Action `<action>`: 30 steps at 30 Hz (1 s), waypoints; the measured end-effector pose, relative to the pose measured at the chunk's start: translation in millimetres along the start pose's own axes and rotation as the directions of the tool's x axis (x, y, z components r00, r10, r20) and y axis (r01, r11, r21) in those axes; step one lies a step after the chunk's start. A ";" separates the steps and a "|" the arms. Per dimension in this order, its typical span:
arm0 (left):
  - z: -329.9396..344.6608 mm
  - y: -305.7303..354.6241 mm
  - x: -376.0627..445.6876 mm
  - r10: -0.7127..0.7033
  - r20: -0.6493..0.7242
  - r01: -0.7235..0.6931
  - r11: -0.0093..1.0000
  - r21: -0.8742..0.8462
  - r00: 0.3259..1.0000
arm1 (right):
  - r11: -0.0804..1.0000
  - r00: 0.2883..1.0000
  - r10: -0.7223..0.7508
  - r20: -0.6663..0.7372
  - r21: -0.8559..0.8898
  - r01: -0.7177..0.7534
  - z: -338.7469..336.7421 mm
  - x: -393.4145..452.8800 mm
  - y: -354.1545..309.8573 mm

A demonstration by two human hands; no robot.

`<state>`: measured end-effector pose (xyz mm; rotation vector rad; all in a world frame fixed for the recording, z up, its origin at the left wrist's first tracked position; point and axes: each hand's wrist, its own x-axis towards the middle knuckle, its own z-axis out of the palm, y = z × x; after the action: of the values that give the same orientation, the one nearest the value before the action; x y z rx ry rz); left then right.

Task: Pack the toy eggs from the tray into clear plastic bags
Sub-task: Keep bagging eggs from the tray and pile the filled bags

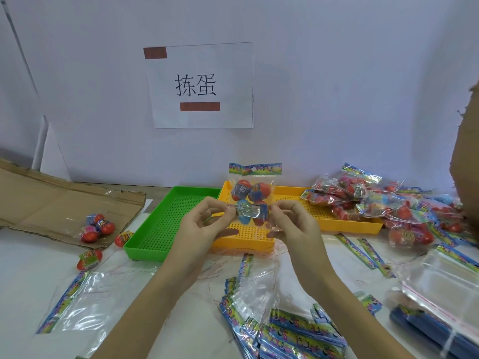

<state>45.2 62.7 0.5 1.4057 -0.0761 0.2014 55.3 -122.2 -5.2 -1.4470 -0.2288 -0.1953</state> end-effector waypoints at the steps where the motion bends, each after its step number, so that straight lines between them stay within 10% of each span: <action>1: -0.7 0.2 0.6 -0.008 0.016 0.008 1.000 -0.028 1.000 | 1.000 1.000 0.021 0.022 0.011 -0.021 -0.2 1.0 -0.6; 13: 4.7 -0.5 2.7 -0.209 0.121 0.241 0.798 -0.552 0.970 | 0.949 0.988 0.143 0.053 0.276 -0.153 -2.4 1.9 4.4; 18: 5.6 -0.7 -2.2 0.316 -0.189 -0.312 0.949 0.055 0.930 | 0.983 0.988 0.115 -0.100 -0.130 -0.128 -10.3 8.2 3.1; 21: 3.2 -2.5 -1.8 0.696 0.028 -0.631 0.633 0.449 0.718 | 0.969 0.972 0.217 0.090 0.103 -0.226 -10.3 12.4 -7.7; 25: 2.8 -14.7 -3.9 0.733 0.518 -0.788 0.041 0.615 0.442 | 0.923 0.920 0.337 0.199 0.123 -0.364 -14.1 13.6 -18.7; 30: 3.0 -20.8 -2.9 0.684 0.632 -0.810 -0.103 0.578 0.364 | 0.918 0.913 0.379 0.153 0.063 -0.391 -32.7 16.7 -16.3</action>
<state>46.5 56.3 -19.7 2.2745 -1.1242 1.3366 68.1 -156.4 11.3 -1.3844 -0.0585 0.2368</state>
